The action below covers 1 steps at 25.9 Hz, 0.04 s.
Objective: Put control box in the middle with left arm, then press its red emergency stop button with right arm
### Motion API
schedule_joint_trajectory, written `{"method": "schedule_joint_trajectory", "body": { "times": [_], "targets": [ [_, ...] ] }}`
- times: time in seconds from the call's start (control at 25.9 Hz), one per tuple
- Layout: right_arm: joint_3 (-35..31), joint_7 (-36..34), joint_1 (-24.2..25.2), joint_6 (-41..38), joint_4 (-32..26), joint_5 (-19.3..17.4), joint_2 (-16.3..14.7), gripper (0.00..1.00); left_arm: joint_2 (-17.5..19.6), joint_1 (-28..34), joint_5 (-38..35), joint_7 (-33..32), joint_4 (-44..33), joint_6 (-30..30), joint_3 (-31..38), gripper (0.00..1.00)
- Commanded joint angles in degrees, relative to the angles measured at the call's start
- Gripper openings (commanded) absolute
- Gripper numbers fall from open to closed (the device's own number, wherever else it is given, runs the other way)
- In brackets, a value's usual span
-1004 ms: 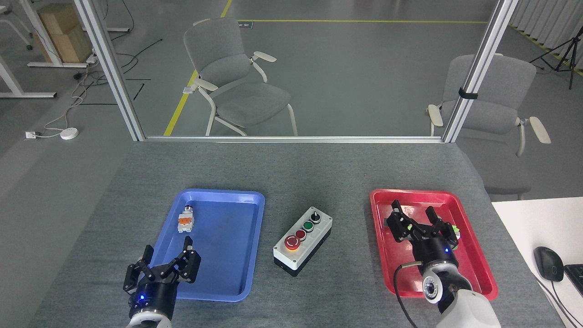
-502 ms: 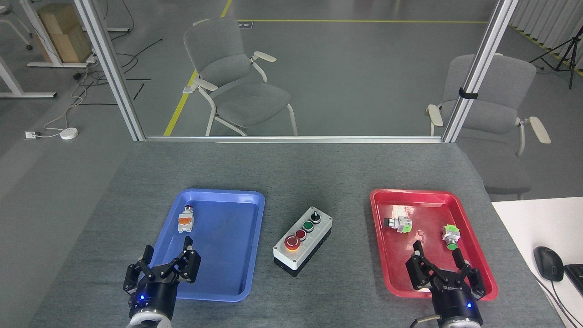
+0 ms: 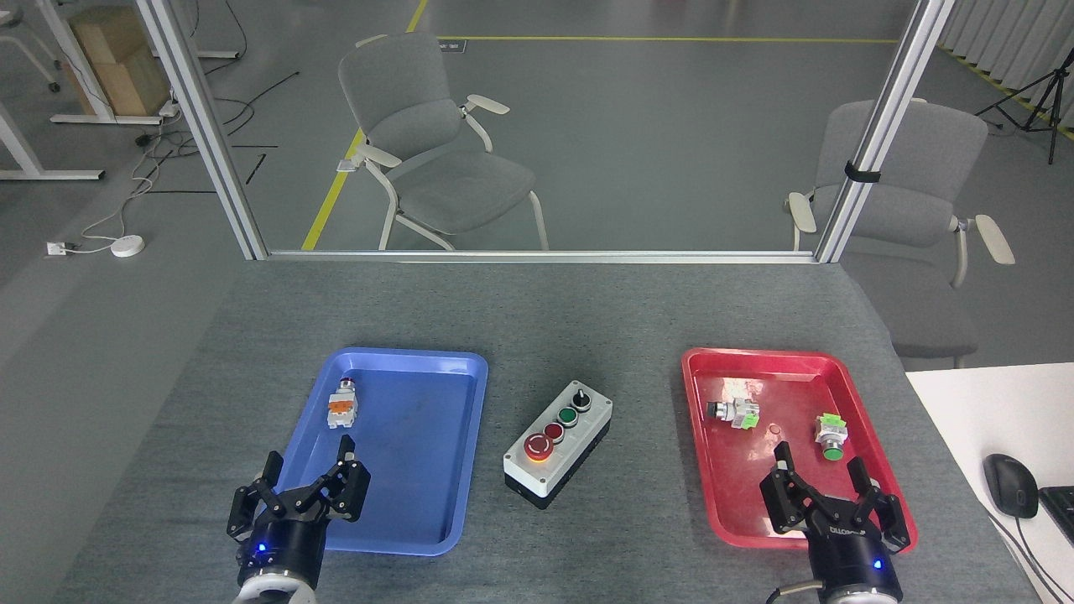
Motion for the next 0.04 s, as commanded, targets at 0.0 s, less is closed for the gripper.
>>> {"method": "schedule_joint_trajectory", "body": {
  "times": [0.0],
  "targets": [
    [-0.1, -0.2, 0.0, 0.0, 0.1, 0.0, 0.0, 0.99, 0.0, -0.1, 0.0, -0.1, 0.0, 0.0, 0.0, 0.99]
  ]
}}
